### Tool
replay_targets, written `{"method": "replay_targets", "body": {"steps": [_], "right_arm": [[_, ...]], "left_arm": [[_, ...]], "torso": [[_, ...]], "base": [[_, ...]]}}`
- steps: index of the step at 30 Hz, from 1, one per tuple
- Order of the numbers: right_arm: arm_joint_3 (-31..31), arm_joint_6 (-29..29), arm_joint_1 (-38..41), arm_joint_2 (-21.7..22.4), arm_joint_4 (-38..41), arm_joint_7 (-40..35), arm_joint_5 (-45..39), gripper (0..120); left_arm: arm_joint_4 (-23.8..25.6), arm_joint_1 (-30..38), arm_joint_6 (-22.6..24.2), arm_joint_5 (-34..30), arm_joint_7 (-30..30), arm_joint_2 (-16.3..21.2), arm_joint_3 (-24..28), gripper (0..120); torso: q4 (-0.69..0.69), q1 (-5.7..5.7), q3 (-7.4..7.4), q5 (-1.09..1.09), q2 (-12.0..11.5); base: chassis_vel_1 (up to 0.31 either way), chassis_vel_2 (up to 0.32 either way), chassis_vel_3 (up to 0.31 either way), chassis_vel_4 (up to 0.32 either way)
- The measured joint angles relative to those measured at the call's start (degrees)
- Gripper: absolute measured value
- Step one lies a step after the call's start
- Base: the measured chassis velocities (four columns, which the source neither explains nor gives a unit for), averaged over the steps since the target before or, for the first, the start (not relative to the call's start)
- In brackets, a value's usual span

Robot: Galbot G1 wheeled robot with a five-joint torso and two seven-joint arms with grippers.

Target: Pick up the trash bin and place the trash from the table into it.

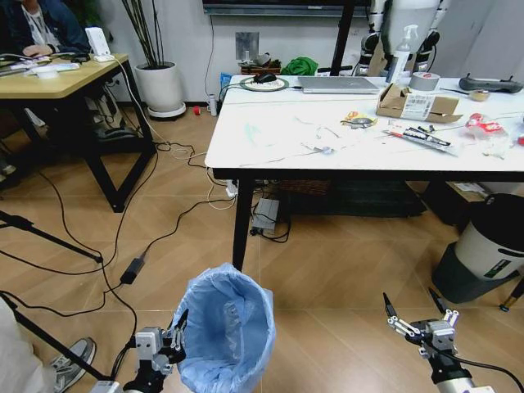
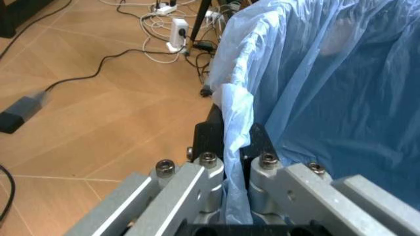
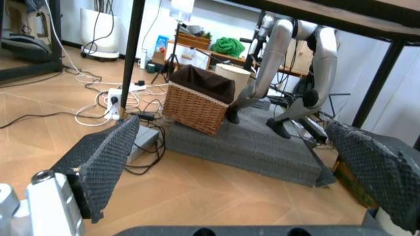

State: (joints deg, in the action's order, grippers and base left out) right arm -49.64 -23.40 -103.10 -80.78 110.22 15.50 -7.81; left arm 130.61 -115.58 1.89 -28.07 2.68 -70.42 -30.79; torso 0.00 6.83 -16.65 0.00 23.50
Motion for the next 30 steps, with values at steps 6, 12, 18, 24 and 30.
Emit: {"method": "replay_targets", "body": {"steps": [6, 12, 18, 24, 30], "right_arm": [[-0.1, 0.0, -0.1, 0.2, 0.2, 0.0, -0.1, 100], [-0.1, -0.1, -0.3, 0.0, 0.2, 0.0, -0.1, 100], [-0.1, -0.3, -0.4, -0.1, 0.3, 0.1, -0.1, 100], [-0.1, -0.3, -0.5, -0.2, 0.6, 0.1, -0.1, 100], [-0.2, -0.3, -0.6, -0.2, 0.9, 0.1, -0.1, 100]], "left_arm": [[0.3, -0.6, 0.7, -0.8, 0.3, -0.2, 0.2, 0], [0.5, -1.0, 1.6, -1.8, 0.7, -0.1, 0.5, 0], [0.5, -1.1, 1.9, -2.2, 0.8, 0.2, 0.7, 0], [0.5, -1.1, 1.9, -2.3, 0.8, 0.4, 0.6, 0], [0.5, -1.0, 1.9, -2.3, 0.8, 0.3, 0.6, 0]], "torso": [[0.00, 0.50, -0.86, 0.00, 1.4], [0.00, 1.08, -1.72, 0.00, 2.8], [0.00, 1.48, -2.69, 0.00, 4.2], [0.00, 2.00, -3.59, 0.00, 5.6], [0.00, 2.46, -4.37, 0.00, 6.8]], "base": [[0.000, 0.000, 0.000, 0.000], [0.000, 0.000, 0.000, 0.000], [0.000, 0.000, 0.000, 0.000], [0.000, 0.000, 0.000, 0.000], [0.000, 0.000, 0.000, 0.000]]}}
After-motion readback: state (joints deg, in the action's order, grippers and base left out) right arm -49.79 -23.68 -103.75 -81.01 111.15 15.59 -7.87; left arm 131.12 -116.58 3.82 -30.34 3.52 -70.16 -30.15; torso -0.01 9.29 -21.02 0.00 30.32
